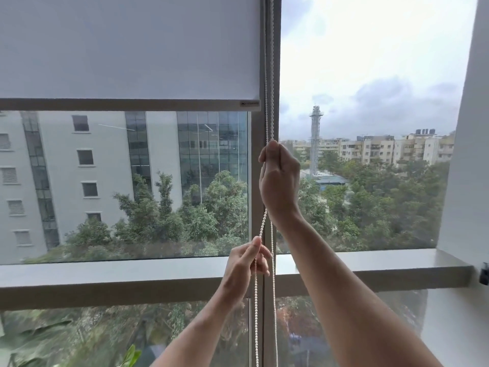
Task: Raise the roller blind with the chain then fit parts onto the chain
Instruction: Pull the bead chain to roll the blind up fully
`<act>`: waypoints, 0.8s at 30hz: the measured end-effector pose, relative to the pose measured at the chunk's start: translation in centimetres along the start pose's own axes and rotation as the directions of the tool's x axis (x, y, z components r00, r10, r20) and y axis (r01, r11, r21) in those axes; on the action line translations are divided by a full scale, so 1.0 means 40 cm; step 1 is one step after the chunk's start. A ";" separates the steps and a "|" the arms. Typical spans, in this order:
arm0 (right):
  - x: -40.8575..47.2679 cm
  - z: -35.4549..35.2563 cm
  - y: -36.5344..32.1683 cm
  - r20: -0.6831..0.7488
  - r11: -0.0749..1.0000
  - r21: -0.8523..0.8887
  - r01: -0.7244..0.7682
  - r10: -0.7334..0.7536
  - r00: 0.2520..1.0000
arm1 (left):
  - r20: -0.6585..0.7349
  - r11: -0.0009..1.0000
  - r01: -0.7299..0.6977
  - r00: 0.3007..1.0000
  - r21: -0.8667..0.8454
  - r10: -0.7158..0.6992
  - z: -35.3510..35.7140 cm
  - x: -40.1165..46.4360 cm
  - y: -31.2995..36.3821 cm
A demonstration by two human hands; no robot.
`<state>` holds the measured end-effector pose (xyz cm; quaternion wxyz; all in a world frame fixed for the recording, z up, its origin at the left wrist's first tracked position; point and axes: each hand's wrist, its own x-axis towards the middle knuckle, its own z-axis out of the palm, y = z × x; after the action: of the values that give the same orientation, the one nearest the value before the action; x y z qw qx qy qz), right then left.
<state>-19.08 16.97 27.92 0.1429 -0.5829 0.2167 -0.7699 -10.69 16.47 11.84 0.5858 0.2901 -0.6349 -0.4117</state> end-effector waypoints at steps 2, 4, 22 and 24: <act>-0.025 -0.012 0.003 0.003 1.000 -0.003 0.007 -0.007 1.000 | -0.033 0.993 0.113 0.993 -0.039 -0.114 -0.029 0.019 0.004; -0.043 -0.024 0.000 -0.006 1.000 -0.029 0.006 -0.007 1.000 | -0.095 0.986 0.159 0.982 -0.043 -0.163 -0.040 0.045 0.027; -0.288 -0.084 0.076 0.055 0.987 -0.127 -0.094 0.102 0.993 | -0.188 0.943 -0.168 0.975 -0.287 0.116 0.136 0.219 0.496; -0.285 -0.101 0.079 0.108 0.983 -0.079 -0.167 0.175 0.979 | -0.221 0.944 -0.213 0.962 -0.251 0.158 0.147 0.204 0.476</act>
<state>-19.85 20.29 15.88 0.2003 -0.6099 0.2841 -0.7121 -15.47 19.99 32.52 0.7165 0.1850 -0.5354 -0.4071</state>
